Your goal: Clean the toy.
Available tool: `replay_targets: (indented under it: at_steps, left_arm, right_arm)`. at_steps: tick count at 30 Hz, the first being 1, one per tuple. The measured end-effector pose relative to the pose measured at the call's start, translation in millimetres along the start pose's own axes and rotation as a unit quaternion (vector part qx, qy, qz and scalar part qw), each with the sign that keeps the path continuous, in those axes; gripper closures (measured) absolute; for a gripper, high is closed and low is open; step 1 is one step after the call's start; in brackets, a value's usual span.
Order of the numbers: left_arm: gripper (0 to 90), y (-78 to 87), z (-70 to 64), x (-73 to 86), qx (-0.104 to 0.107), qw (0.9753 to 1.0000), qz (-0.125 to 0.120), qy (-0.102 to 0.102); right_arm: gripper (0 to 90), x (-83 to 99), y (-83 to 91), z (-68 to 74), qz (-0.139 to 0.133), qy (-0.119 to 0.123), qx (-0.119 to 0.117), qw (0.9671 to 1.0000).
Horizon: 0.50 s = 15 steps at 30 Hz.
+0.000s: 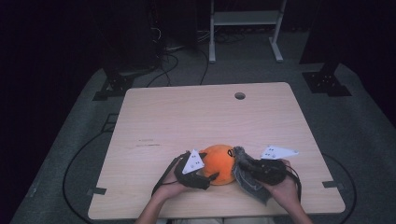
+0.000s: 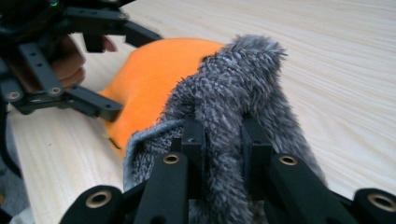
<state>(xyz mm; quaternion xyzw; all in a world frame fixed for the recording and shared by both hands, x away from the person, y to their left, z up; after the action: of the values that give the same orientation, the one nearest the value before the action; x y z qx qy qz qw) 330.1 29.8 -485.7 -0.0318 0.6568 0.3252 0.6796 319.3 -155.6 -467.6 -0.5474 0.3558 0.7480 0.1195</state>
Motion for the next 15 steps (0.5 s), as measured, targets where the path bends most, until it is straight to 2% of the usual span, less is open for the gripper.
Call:
replay_targets:
  at_steps: [1, 2, 3, 4, 5, 6, 8, 9, 10, 11, 12, 13, 14, 15]
  left_arm:
    - [18.3, 2.1, 1.1, -5.6, -0.001, 0.9999, -0.015, 0.002]
    - [18.1, 2.1, 1.1, -5.6, -0.001, 0.9999, -0.015, 0.002]
    - [18.1, 3.4, 3.7, -11.6, -0.01, 0.999, -0.039, 0.02]
    - [18.2, 2.8, 5.8, -14.4, -0.018, 0.9979, -0.05, 0.037]
    - [18.3, 1.2, 7.1, -14.7, -0.025, 0.9975, -0.047, 0.046]
    - [20.0, -2.1, 5.2, -11.4, -0.018, 0.9983, -0.034, 0.045]
    - [21.9, -2.9, 4.6, -9.1, -0.018, 0.9988, -0.027, 0.038]
    - [22.8, -2.5, 2.1, -7.5, -0.009, 0.9992, -0.022, 0.032]
    - [23.2, -2.2, 0.5, -7.3, -0.006, 0.9997, -0.018, 0.018]
    - [23.9, -2.2, 0.5, -7.3, -0.006, 0.9997, -0.018, 0.018]
    - [23.9, -2.2, -1.8, -7.1, -0.002, 0.9999, -0.015, 0.004]
    - [24.3, -2.2, -3.5, -6.9, 0.0, 0.9999, -0.015, -0.005]
    - [24.3, -2.1, -4.6, -7.1, 0.001, 0.9998, -0.017, -0.01]
    - [24.3, -2.8, -6.2, -8.5, 0.005, 0.9996, -0.025, -0.007]
  right_arm:
    - [74.9, 4.3, -1.9, -1.6, 0.011, 0.005, 0.012, 0.9999]
    - [74.9, 4.3, -1.9, -1.6, 0.011, 0.005, 0.012, 0.9999]
    - [74.9, 6.3, -1.4, -5.3, 0.019, -0.002, 0.022, 0.9996]
    - [75.1, 8.4, 0.2, -10.8, 0.028, -0.011, 0.036, 0.9989]
    - [75.1, 9.6, 2.0, -14.7, 0.032, -0.019, 0.044, 0.9983]
    - [75.1, 10.9, 4.4, -18.9, 0.037, -0.022, 0.052, 0.9977]
    - [75.1, 9.7, 5.6, -18.8, 0.032, -0.026, 0.048, 0.998]
    - [75.0, 3.0, 7.1, -11.6, 0.009, -0.023, 0.025, 0.9994]
    - [75.0, -0.7, 6.8, -6.3, 0.0, -0.017, 0.013, 0.9998]
    - [75.0, -0.7, 6.8, -6.3, 0.0, -0.017, 0.013, 0.9998]
    - [74.5, -3.1, 5.5, -1.8, -0.006, -0.012, 0.003, 0.9999]
    - [74.4, -0.3, 0.5, -0.9, 0.006, -0.004, 0.014, 0.9999]
    - [74.4, -0.3, 0.5, -0.9, 0.006, -0.004, 0.014, 0.9999]
    - [74.8, 6.0, -2.9, -9.1, 0.012, -0.029, 0.019, 0.9993]
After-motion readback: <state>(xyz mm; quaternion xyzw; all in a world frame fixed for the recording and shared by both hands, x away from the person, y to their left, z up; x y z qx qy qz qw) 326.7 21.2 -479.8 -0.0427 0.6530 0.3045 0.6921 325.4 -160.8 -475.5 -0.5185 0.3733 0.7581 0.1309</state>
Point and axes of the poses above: each handheld gripper's, and its own axes: y roughly backward along the jaws, x roughly out of its underside, z roughly to its left, the point moved 7 cm from there along -y, roughly forward along the jaws, and after that the axes turned 7 degrees about -z, right-handed, at the moved point
